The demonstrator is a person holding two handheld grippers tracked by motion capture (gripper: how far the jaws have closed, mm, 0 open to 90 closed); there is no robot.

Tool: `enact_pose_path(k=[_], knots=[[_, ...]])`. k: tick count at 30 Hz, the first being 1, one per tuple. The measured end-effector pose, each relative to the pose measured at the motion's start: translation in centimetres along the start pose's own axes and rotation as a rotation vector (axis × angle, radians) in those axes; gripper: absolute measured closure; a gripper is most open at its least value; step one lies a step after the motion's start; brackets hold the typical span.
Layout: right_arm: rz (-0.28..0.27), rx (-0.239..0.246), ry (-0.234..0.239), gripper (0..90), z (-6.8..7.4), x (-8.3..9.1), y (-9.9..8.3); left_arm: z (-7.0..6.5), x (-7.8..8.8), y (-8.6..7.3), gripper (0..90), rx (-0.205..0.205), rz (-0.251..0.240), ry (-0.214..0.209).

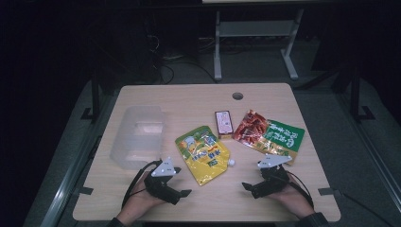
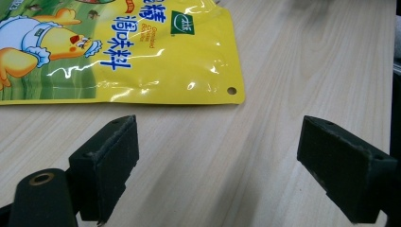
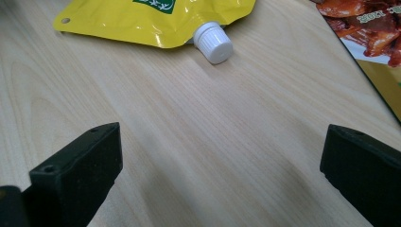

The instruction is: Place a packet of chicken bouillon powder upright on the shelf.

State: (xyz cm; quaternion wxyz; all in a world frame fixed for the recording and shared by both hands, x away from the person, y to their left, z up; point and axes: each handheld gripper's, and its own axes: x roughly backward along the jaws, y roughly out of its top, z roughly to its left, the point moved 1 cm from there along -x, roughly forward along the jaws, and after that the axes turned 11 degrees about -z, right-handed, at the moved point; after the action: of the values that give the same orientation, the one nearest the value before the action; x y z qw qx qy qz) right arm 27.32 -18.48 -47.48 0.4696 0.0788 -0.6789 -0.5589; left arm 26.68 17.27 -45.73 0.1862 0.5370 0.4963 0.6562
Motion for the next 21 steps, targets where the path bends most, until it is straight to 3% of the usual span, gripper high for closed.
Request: enact_pose_path(k=[3,8,11,16,21], knots=[[-0.005,0.002,0.0,0.0,0.0,0.0,0.0,0.2,-0.2,0.3,15.2,0.011,0.006,0.011],[0.001,0.001,0.001,0.0,0.1,0.1,0.0,0.5,-0.7,1.3,27.3,0.044,-0.012,0.011],[0.008,0.0,0.001,0.0,0.1,0.1,0.0,0.8,-1.0,1.9,39.6,0.053,-0.013,0.019],[0.013,-0.003,0.001,0.0,0.2,0.1,0.0,2.3,-1.8,3.5,66.0,0.075,-0.026,0.065],[0.017,0.001,0.007,0.0,0.2,0.1,0.0,3.5,-3.1,4.7,85.4,0.061,-0.001,0.107]])
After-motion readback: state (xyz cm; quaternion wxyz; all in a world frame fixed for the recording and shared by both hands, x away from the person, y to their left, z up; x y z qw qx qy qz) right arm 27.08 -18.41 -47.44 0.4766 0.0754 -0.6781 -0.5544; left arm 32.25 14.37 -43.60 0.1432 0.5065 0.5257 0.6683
